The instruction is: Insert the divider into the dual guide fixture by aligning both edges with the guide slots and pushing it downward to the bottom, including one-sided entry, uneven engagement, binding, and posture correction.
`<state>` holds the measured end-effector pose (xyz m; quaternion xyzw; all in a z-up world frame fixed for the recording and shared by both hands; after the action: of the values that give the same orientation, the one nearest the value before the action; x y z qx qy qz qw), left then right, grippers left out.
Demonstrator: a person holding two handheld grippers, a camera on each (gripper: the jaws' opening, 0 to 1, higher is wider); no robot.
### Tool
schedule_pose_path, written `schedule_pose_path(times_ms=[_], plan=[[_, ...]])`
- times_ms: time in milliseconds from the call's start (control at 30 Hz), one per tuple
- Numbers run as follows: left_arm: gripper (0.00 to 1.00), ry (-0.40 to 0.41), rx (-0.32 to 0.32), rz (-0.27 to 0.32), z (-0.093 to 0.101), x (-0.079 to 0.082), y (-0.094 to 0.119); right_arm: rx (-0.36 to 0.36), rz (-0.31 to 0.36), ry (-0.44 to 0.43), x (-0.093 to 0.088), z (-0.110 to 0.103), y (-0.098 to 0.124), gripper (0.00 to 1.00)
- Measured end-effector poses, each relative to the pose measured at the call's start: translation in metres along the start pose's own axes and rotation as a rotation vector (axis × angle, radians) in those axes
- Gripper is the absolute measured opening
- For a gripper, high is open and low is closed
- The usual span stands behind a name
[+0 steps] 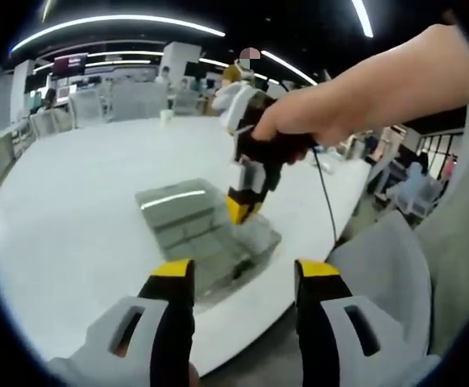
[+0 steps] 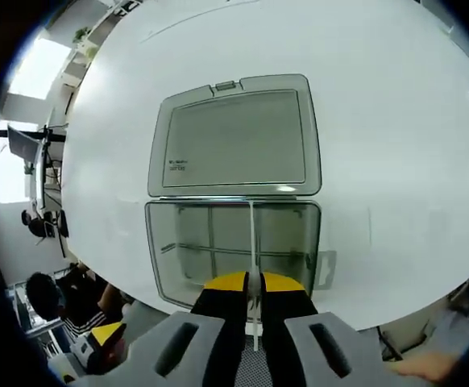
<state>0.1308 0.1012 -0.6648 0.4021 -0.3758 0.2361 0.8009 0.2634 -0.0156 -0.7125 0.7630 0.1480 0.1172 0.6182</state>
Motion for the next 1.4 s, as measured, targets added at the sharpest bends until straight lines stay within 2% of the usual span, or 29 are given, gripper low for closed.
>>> schedule_pose_path(times_ms=[600,1100,1400], plan=[[0.47,0.007,0.005,0.001,-0.002,0.000,-0.001,0.007,-0.011,-0.027,0.009,0.002,-0.005,0.00],[0.47,0.008,0.004,0.003,-0.003,0.000,-0.001,-0.012,0.004,0.018,-0.007,-0.008,0.004,0.00],[0.46,0.008,0.003,0.004,-0.003,0.000,0.000,-0.010,0.003,0.029,-0.004,-0.007,0.003,0.00]])
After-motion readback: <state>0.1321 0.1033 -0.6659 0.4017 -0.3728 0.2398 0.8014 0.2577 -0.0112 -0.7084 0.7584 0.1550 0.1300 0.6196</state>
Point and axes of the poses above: the point that each gripper's makers call its tool centre point, and the gripper's own axes: y roughly backward along the fingers, z roughly to its right, x roughly out of its top, the point moved 6 cm from there along y, roughly backward along the fingers, and after that the axes turned 12 degrees about y, right-handed, at the moved point
